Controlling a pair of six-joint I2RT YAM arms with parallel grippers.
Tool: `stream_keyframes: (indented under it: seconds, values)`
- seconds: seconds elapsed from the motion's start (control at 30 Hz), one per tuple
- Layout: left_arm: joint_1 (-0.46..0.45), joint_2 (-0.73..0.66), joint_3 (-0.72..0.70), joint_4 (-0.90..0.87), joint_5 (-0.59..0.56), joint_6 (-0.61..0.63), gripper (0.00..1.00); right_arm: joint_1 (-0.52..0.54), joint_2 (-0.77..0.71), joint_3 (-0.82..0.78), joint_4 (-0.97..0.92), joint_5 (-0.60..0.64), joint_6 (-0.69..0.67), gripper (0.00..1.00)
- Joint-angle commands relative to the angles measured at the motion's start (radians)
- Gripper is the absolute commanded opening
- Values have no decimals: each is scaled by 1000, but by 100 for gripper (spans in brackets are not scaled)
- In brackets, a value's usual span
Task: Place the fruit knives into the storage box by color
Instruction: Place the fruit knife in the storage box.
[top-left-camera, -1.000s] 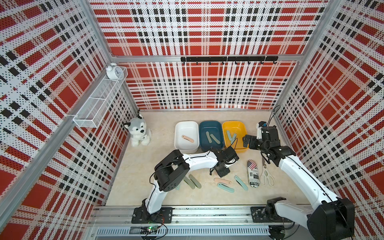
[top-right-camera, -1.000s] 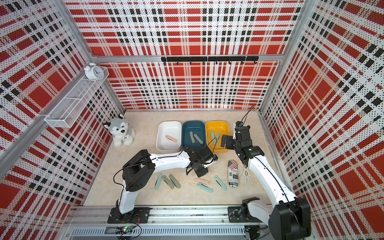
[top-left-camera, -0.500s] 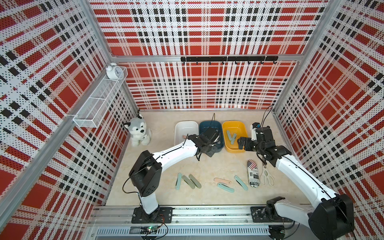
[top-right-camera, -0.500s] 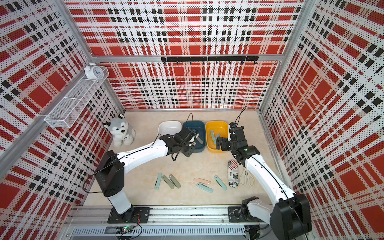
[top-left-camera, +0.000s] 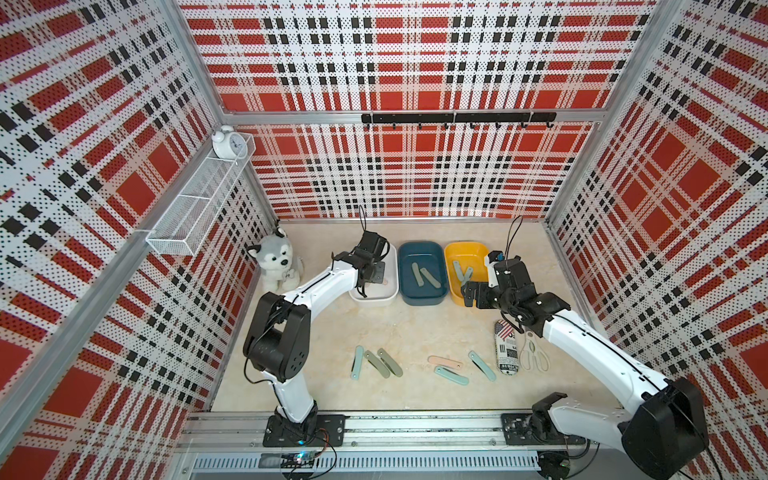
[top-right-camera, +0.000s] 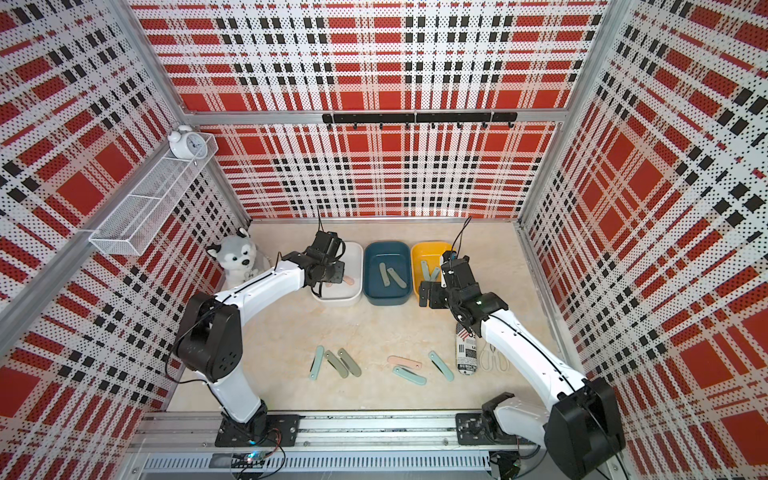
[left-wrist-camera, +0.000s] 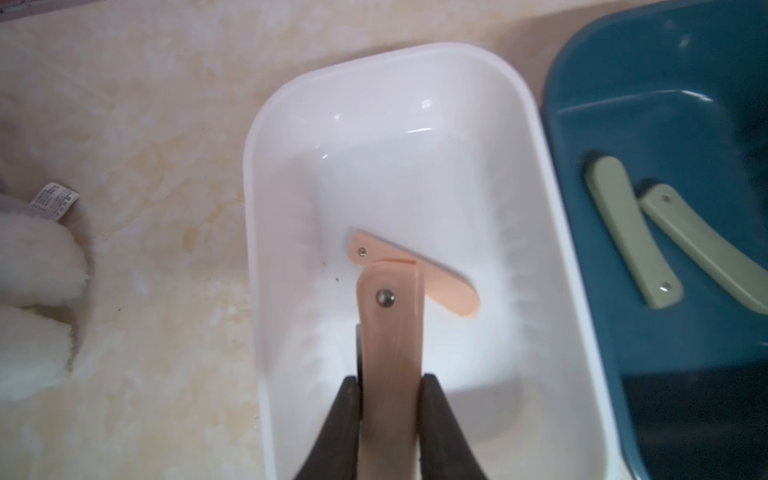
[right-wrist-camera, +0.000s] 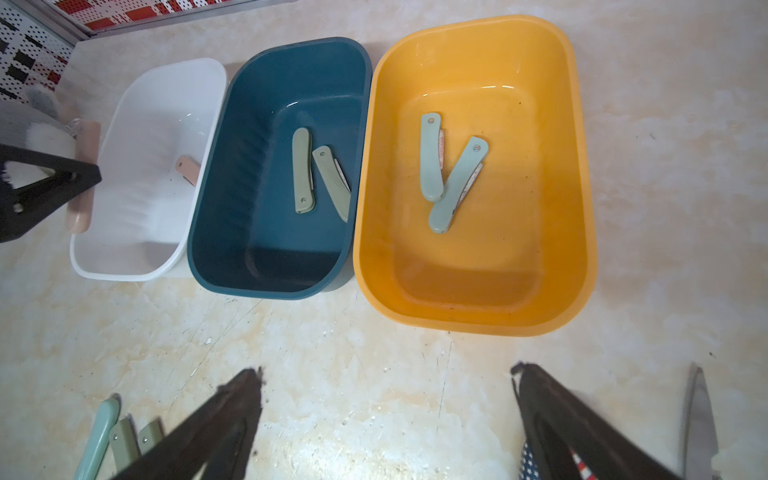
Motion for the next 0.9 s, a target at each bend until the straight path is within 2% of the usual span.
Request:
stream_keyframes:
  seconds: [0.0,0.23,0.5,0.73,0.87]
  values:
    - [20,87,50,37,-4,-18,23,27,14,-20,13,2,23,100]
    - [30,207,128,37,18,-33,24,44,13,-46,28,-11,37,100]
    - [28,247,129,37,18,-33,37,111,18,-48,-37,1,15,100]
    - [27,245,131,37,30,-37,44,206,4,-58,-140,13,4,100]
    - [-5,141,123,31,49,-56,61,307,-15,-100,-221,58,47,100]
